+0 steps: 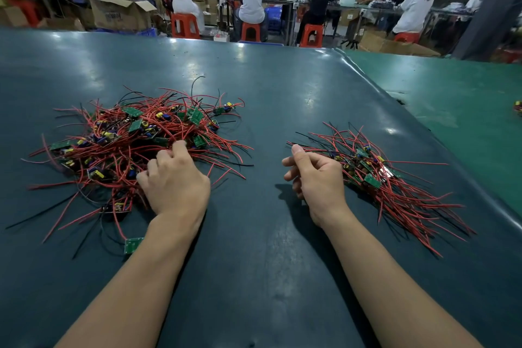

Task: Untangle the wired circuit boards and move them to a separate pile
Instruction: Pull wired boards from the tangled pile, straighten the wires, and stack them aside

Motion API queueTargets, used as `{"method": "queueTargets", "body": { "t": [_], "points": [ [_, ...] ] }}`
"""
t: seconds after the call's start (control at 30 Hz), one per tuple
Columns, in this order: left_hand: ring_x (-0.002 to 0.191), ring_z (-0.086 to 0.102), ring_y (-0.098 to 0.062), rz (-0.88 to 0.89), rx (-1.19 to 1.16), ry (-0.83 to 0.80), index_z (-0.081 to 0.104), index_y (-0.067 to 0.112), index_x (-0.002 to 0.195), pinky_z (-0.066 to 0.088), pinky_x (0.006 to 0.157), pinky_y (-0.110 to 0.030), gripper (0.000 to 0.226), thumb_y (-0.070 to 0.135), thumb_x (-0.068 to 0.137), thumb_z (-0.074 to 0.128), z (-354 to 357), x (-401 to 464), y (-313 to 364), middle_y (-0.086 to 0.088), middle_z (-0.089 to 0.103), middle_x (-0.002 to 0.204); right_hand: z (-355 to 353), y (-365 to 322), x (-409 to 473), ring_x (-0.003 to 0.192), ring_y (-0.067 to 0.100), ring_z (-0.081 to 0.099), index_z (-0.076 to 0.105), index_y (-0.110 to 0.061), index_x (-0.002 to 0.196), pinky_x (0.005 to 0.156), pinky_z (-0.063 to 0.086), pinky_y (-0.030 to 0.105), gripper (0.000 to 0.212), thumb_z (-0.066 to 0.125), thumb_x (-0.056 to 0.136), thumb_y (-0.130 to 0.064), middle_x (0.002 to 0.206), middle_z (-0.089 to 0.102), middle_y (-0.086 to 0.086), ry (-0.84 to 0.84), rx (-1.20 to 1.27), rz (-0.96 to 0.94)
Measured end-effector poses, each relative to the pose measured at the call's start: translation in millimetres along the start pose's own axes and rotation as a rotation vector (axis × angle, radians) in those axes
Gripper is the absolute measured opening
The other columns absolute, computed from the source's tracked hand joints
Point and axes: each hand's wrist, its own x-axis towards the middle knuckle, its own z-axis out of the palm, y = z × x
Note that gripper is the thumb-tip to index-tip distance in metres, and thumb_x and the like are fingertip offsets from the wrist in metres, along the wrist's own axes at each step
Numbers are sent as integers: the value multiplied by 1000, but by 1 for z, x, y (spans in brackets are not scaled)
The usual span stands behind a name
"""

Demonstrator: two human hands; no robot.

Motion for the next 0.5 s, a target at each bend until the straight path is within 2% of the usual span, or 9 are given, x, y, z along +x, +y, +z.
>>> {"method": "queueTargets", "body": {
  "t": [0.1, 0.27, 0.33, 0.43, 0.5],
  "points": [
    [97, 60, -40, -1, -101, 91, 48, 12, 132, 38, 87, -48, 46, 18, 88, 60, -4, 3, -3, -18, 67, 103, 0, 0, 0, 38, 7, 46, 70, -6, 70, 38, 34, 18, 38, 60, 97, -32, 51, 60, 1, -7, -10, -12],
    [99, 61, -34, 35, -238, 131, 48, 16, 130, 39, 87, -47, 57, 33, 82, 74, -4, 2, -4, -10, 64, 108, 0, 2, 1, 39, 8, 46, 71, -7, 71, 38, 35, 18, 38, 60, 97, -32, 52, 61, 1, -11, -32, -21],
    [94, 61, -25, 135, -419, 161, 51, 15, 129, 43, 86, -44, 60, 28, 78, 79, -5, 0, -2, -6, 62, 107, 0, 2, 1, 38, 7, 46, 71, -6, 71, 39, 35, 18, 38, 60, 97, -32, 51, 60, 1, -15, -31, -25],
    [86, 62, -20, 330, -680, 65, 53, 11, 133, 56, 81, -43, 61, 3, 77, 77, -5, -4, 5, -7, 56, 114, 0, 2, 2, 39, 8, 45, 70, -8, 69, 40, 35, 18, 38, 59, 97, -32, 50, 60, 0, -16, -36, -34],
    [92, 61, -26, 401, -642, 42, 55, 8, 131, 53, 85, -48, 58, -5, 77, 69, -2, -6, 8, -10, 57, 114, 1, 2, 1, 39, 8, 44, 70, -8, 69, 40, 34, 18, 39, 59, 97, -32, 50, 59, -1, -12, -40, -34]
  ]
}}
